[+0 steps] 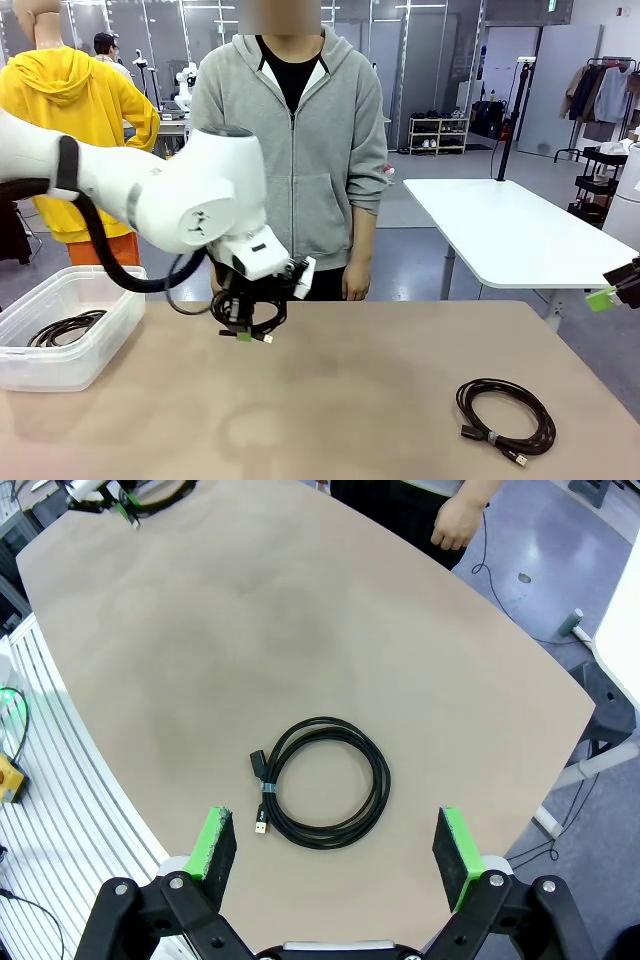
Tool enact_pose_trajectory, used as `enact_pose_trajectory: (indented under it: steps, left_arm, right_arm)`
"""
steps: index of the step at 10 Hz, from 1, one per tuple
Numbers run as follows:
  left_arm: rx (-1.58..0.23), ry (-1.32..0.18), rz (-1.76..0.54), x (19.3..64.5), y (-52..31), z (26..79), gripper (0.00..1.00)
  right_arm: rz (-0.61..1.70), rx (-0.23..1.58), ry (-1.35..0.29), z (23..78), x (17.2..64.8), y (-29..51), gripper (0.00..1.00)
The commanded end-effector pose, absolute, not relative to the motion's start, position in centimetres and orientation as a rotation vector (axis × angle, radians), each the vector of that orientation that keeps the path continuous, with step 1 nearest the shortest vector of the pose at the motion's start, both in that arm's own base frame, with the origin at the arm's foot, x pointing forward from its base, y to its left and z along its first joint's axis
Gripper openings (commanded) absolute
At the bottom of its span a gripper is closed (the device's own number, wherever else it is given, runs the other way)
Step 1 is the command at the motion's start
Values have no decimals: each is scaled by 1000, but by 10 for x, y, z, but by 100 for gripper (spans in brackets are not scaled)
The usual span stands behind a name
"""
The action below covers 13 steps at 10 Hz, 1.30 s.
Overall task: Organize and store the cables.
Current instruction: Place the USB Extension Cable into the Organizing box.
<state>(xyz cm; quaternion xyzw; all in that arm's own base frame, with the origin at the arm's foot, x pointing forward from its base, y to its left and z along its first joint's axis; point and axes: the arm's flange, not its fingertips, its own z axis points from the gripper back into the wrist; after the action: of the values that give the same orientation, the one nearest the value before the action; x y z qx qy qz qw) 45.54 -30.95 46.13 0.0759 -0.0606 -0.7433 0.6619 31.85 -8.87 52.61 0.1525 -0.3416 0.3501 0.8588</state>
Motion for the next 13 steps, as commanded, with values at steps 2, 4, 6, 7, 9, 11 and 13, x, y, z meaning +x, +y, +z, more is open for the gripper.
enact_pose_trajectory:
  steps: [2,4,6,7,9,11,13]
  left_arm:
    - [113,-293,-1670,431,-206,474,17]
    - [111,-375,-1653,417,-108,480,17]
    - [161,-384,-1683,409,-38,484,17]
    - [159,-442,-1646,414,-13,488,17]
    - [209,-407,-1603,431,25,490,17]
    - [167,-359,-1618,456,60,493,17]
    - [128,-407,-1673,488,81,490,17]
  right_arm:
    - [727,306,-708,526,319,-87,100]
    - [727,306,-708,526,319,-87,100]
    - [727,306,-708,526,319,-87,100]
    - [727,306,-708,526,319,-87,100]
    - [727,306,-708,526,319,-87,100]
    - [727,306,-708,526,319,-87,100]
    - [727,306,-708,526,319,-87,100]
